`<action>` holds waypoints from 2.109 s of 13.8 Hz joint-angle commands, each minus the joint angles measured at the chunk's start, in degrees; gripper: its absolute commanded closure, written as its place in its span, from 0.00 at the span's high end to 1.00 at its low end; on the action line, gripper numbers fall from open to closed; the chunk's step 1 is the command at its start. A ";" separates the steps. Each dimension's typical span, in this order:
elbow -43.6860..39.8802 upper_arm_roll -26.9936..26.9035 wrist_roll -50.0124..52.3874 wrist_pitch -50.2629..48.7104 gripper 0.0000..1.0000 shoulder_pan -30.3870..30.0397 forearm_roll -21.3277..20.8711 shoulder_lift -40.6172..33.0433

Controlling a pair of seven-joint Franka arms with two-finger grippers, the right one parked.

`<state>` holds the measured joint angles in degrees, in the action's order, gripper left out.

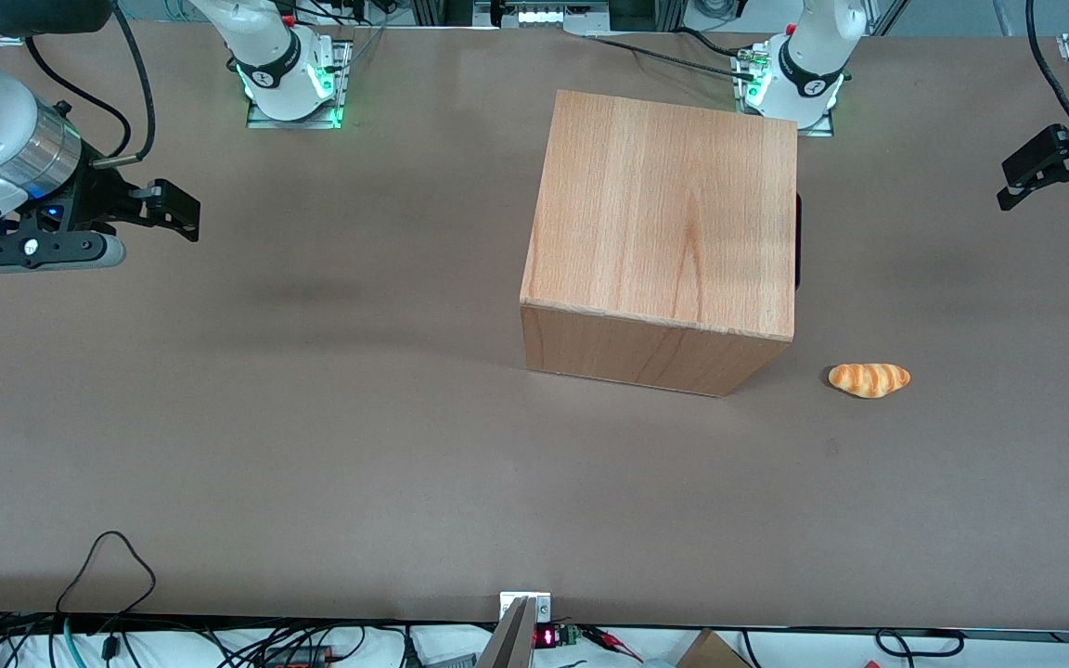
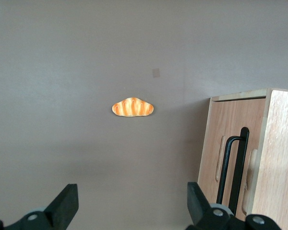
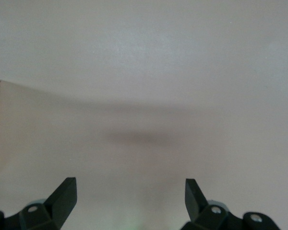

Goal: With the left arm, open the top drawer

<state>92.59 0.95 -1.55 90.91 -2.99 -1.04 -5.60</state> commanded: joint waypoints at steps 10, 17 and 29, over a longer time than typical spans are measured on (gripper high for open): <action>-1.71 -0.24 0.76 -2.76 1.00 0.00 0.33 1.38; 8.47 -0.16 -0.38 2.24 1.00 0.35 4.99 2.26; 25.35 4.23 -6.35 20.61 1.00 0.35 19.49 4.01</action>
<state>115.52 4.23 -5.78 108.67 -2.56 16.90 -1.49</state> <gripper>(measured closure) 0.000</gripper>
